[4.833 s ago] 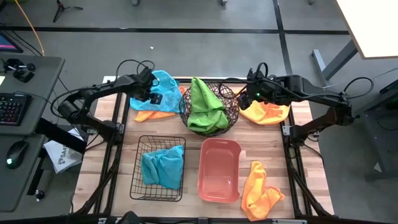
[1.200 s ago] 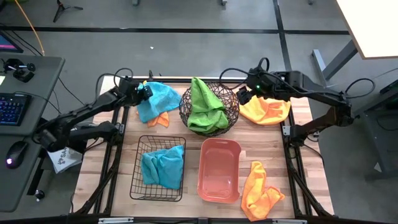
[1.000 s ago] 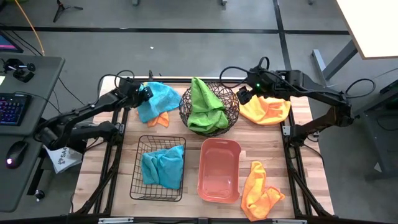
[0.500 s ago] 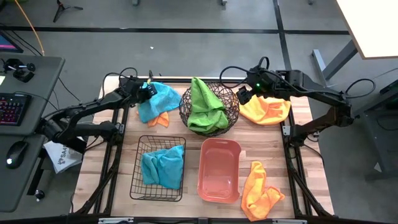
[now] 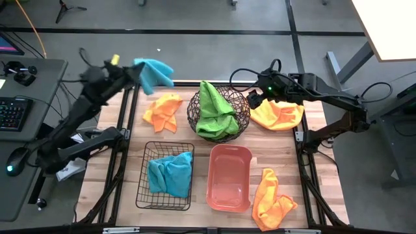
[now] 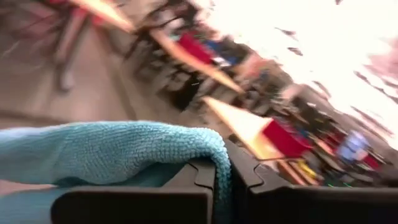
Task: Sort microfiber towel by color & place in baskets
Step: Put the blue microfiber towel into the black wire basket
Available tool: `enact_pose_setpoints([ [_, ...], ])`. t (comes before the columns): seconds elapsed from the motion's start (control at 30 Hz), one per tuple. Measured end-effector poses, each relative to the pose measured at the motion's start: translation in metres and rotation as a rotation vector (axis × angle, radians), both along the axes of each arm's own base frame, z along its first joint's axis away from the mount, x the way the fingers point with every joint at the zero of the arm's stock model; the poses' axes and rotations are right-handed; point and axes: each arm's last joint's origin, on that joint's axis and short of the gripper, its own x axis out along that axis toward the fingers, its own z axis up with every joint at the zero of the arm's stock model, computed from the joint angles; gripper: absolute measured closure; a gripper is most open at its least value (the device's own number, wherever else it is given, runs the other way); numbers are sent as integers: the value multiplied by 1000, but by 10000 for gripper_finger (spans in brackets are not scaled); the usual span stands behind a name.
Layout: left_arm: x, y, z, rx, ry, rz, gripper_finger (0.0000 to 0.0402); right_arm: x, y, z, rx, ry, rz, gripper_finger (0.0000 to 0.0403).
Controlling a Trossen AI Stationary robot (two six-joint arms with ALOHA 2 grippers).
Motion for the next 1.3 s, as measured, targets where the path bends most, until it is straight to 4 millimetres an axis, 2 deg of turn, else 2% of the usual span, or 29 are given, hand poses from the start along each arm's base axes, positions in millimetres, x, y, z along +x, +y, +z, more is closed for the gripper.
enact_pose_setpoints([
  [0.1,0,-12,23,66,5,-116,401,2,0,2,-3,-33,0,96],
  [0.2,12,-18,28,76,9,-254,401,7,-1,6,-1,-110,-1,96],
  [0.33,39,-27,19,57,59,-437,401,14,-1,11,22,-207,38,96],
  [0.47,79,-42,4,27,108,-606,402,16,2,13,27,-230,59,96],
  [0.63,124,-76,-11,33,148,-824,401,15,3,12,12,-203,71,96],
  [0.8,148,-114,-15,42,177,-999,401,15,3,11,-26,-148,124,96],
  [0.9,150,-138,-5,41,151,-1096,401,15,3,11,-60,-112,179,96],
  [1.0,142,-159,9,-28,140,-1124,401,15,3,11,-85,-85,220,96],
  [1.13,122,-183,30,-138,179,-1071,401,16,4,9,-87,-60,304,96],
  [1.3,91,-203,45,-220,336,-951,401,19,6,-7,-42,-10,377,96],
])
